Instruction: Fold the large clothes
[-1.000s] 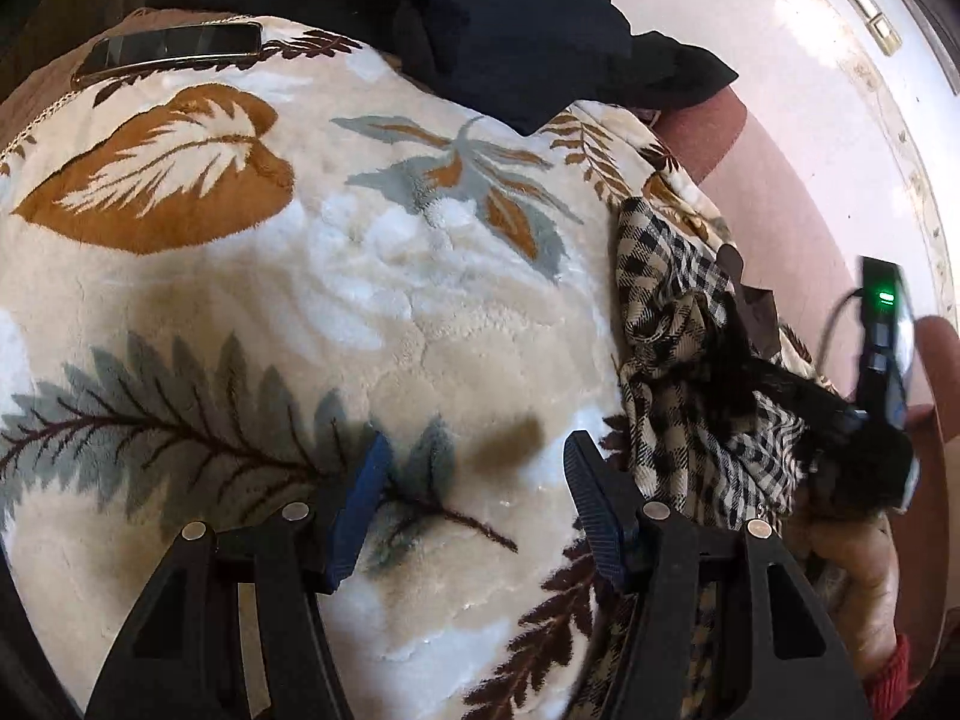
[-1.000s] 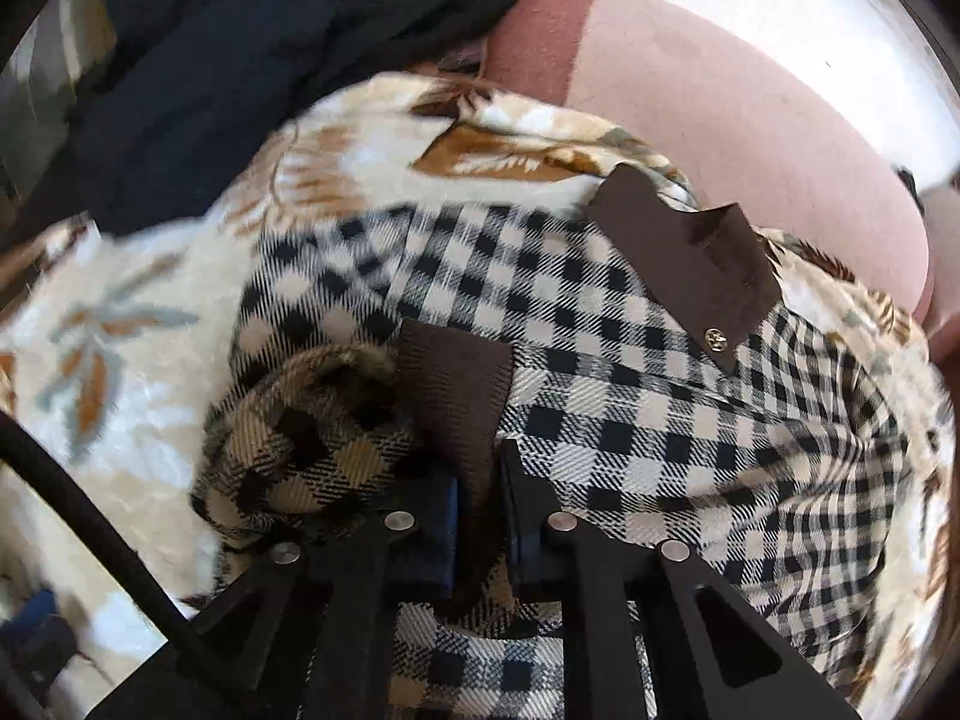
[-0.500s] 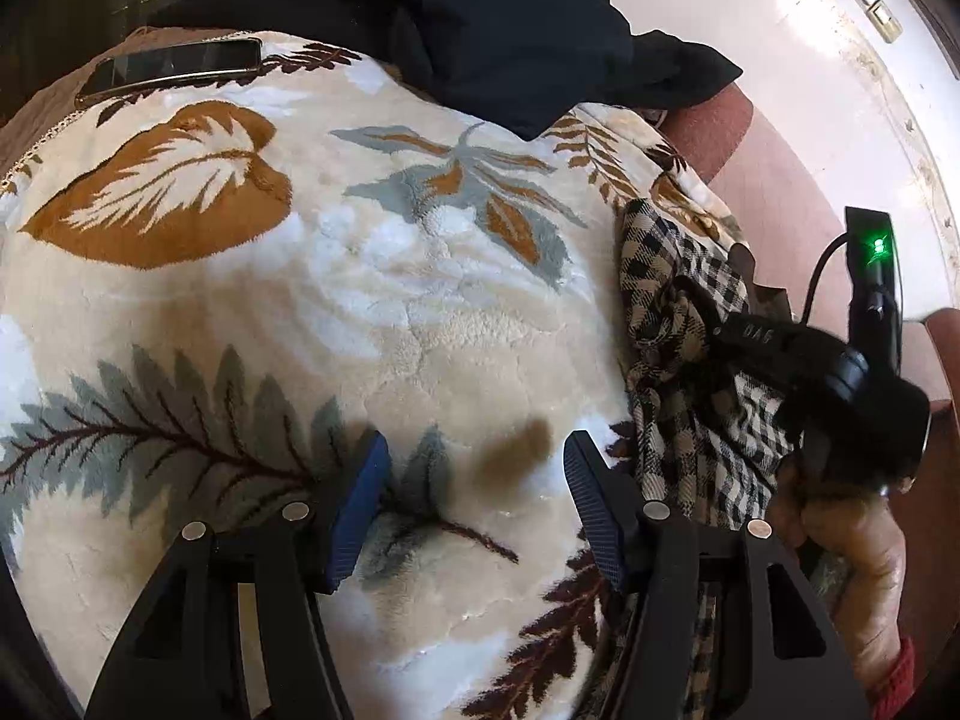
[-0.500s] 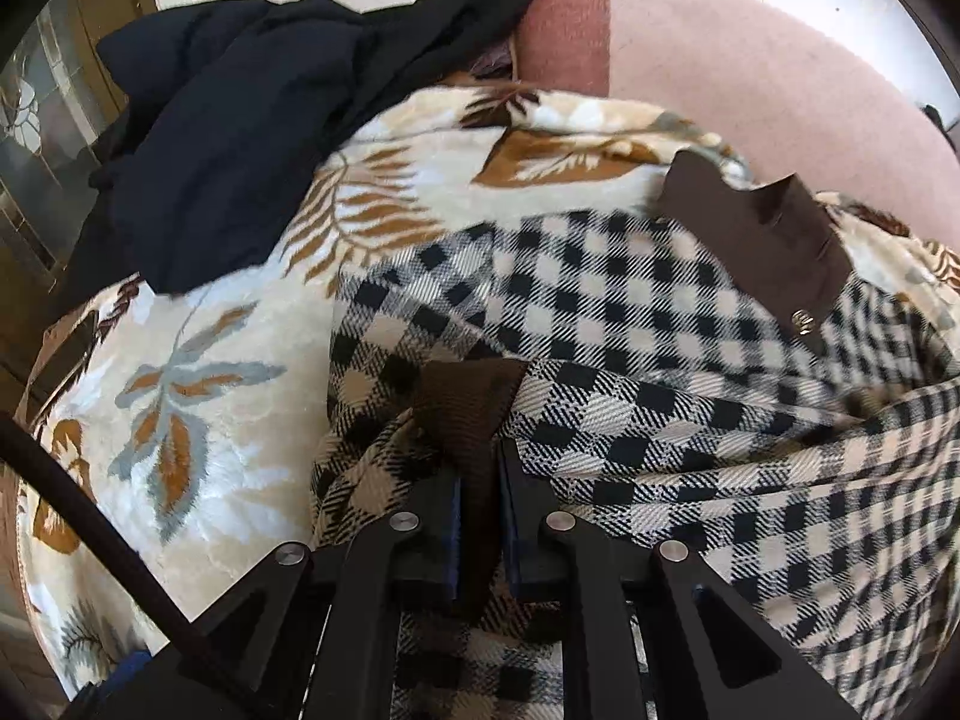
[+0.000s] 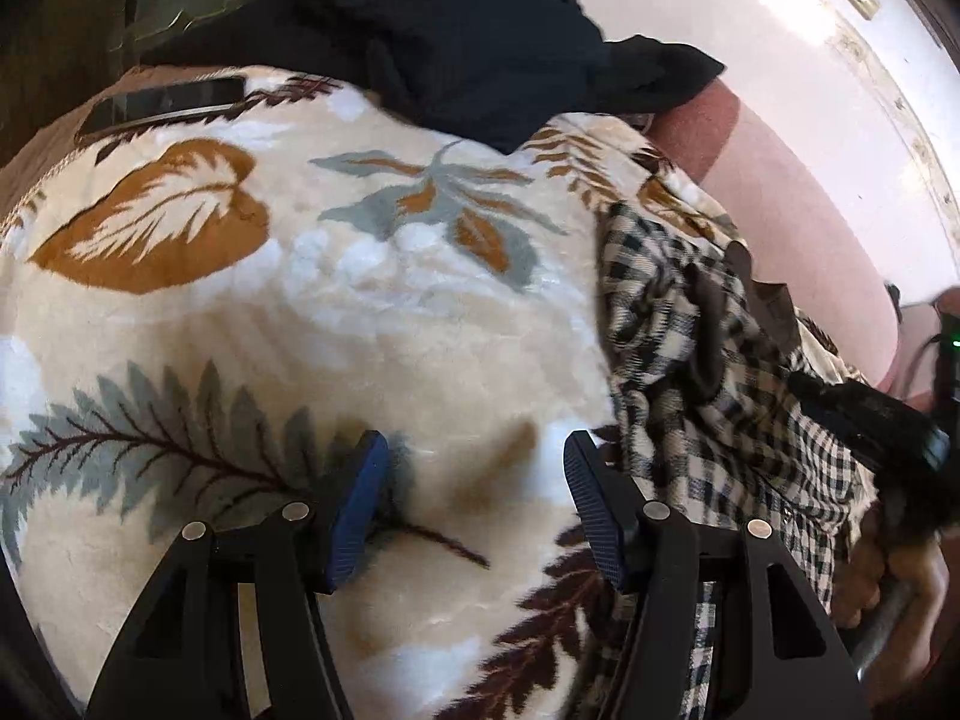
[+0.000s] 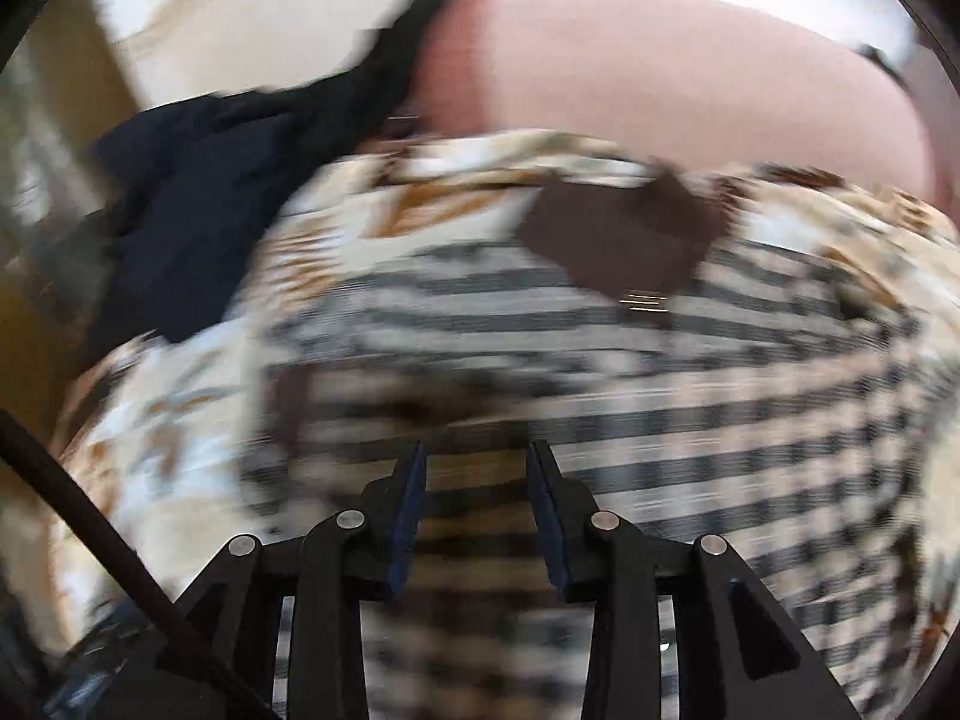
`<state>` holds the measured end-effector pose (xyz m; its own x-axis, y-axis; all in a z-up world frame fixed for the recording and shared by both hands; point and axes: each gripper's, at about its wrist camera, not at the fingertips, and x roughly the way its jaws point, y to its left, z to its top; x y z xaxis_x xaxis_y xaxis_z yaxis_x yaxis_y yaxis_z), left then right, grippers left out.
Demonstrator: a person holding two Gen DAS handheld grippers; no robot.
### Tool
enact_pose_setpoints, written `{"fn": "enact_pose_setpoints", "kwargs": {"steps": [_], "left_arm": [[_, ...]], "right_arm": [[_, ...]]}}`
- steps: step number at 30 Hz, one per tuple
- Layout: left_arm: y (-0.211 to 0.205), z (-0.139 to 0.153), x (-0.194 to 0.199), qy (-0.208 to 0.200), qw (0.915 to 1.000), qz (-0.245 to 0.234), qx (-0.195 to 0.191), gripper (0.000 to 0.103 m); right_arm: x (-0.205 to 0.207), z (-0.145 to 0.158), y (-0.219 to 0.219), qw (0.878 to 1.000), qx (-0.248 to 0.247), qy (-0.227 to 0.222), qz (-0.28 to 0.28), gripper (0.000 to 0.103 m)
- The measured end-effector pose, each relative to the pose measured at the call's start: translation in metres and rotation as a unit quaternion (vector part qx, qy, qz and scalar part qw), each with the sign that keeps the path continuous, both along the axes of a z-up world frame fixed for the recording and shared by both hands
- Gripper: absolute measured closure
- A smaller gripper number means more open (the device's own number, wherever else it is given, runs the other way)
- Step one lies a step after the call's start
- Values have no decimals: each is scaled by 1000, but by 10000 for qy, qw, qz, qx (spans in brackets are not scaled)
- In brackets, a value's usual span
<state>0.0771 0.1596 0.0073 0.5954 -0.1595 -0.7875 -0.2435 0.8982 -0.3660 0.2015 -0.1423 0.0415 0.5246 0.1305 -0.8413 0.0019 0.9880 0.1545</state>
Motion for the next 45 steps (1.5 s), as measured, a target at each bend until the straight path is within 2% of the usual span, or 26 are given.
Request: {"fn": "enact_pose_setpoints", "kwargs": {"steps": [1,4,6,9,11,13,15,17,21,24,25,27,28,31,35,38,41,43,45], "left_arm": [[-5,1,0,-25,10000,-54,59,43],[-17,2,2,-30,9996,-185,189,43],[-24,0,5,12,9993,-255,266,43],[-28,-1,6,36,9991,-280,312,43],[-29,-1,6,34,9991,-266,323,43],[-27,-2,6,45,9993,-252,282,43],[-25,-2,6,37,9994,-218,247,43],[-23,-2,6,42,9996,-193,222,43],[-24,-2,6,44,9994,-223,250,43],[-25,0,4,22,9992,-235,337,43],[-24,0,3,8,9991,-222,371,43],[-22,1,1,-10,9990,-183,406,43],[-21,1,0,-15,9990,-162,408,43],[-17,-1,0,20,9994,-124,314,43],[-19,0,0,11,9995,-172,265,43],[-24,2,-1,-15,9990,-276,337,43],[-27,2,-1,24,9988,-336,345,43],[-27,2,-2,38,9988,-348,341,43],[-26,1,-2,46,9986,-395,354,42]], "right_arm": [[9,-9,-18,9996,-35,118,-255,65],[36,-28,-38,9981,-41,416,-463,65],[48,-34,-36,9976,-206,480,-456,65],[66,-40,-14,9956,-743,497,-282,51],[71,-39,-2,9924,-1106,508,-175,50],[66,-26,7,9919,-1235,263,-114,50],[54,-8,13,9938,-1100,-175,-60,50],[41,1,24,9946,-967,-370,70,50],[29,-12,63,9929,-1057,-174,509,50],[34,-39,90,9859,-1494,230,716,50],[31,-38,94,9847,-1595,96,693,50],[27,-28,90,9878,-1402,-69,678,50],[22,-19,82,9913,-1148,-160,629,50],[8,-5,54,9951,-860,-258,420,50],[-7,-15,-15,9978,-642,109,-147,50],[-23,-30,-75,9948,-378,453,-835,50],[-43,-30,-122,9894,-93,508,-1355,50],[-59,-22,-143,9882,68,424,-1471,50],[-74,-13,-150,9885,25,366,-1469,49]]}}
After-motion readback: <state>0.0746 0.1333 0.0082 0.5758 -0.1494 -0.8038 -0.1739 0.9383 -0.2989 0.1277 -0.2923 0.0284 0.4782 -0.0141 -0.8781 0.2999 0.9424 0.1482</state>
